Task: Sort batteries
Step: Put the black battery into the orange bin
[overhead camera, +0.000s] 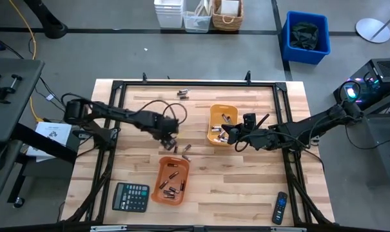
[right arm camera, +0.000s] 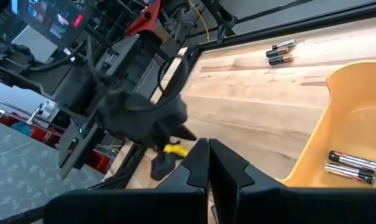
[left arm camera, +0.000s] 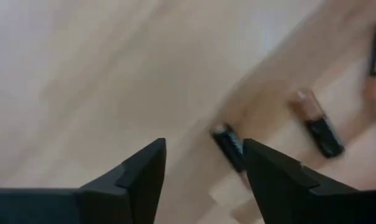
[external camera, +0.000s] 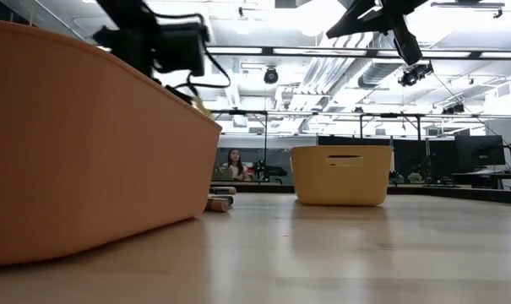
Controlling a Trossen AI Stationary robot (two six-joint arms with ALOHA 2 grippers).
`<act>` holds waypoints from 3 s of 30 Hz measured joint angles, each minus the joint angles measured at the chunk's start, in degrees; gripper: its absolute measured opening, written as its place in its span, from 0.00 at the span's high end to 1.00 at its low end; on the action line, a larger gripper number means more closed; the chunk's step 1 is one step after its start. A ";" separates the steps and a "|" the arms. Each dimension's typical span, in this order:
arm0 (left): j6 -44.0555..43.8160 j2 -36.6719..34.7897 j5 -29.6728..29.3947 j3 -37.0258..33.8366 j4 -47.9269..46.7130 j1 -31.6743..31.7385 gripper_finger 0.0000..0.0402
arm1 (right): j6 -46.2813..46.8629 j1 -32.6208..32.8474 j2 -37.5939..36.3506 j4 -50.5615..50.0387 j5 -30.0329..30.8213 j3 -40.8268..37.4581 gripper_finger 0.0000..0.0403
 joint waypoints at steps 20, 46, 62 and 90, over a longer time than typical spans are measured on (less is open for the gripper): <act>-10.19 4.12 -0.07 -7.04 5.49 -3.88 0.47 | -0.57 -0.06 0.00 0.07 0.04 0.00 1.00; 17.26 -30.21 12.04 -4.27 20.01 -14.24 0.93 | -0.72 -0.06 0.00 -0.39 0.55 0.00 1.00; 19.74 -12.05 9.84 1.22 16.47 -22.81 0.58 | -0.74 -0.06 0.00 -0.63 -0.02 0.00 1.00; -6.54 11.86 2.82 7.85 2.00 -5.60 0.43 | -0.45 -0.06 0.04 -0.83 0.63 0.00 1.00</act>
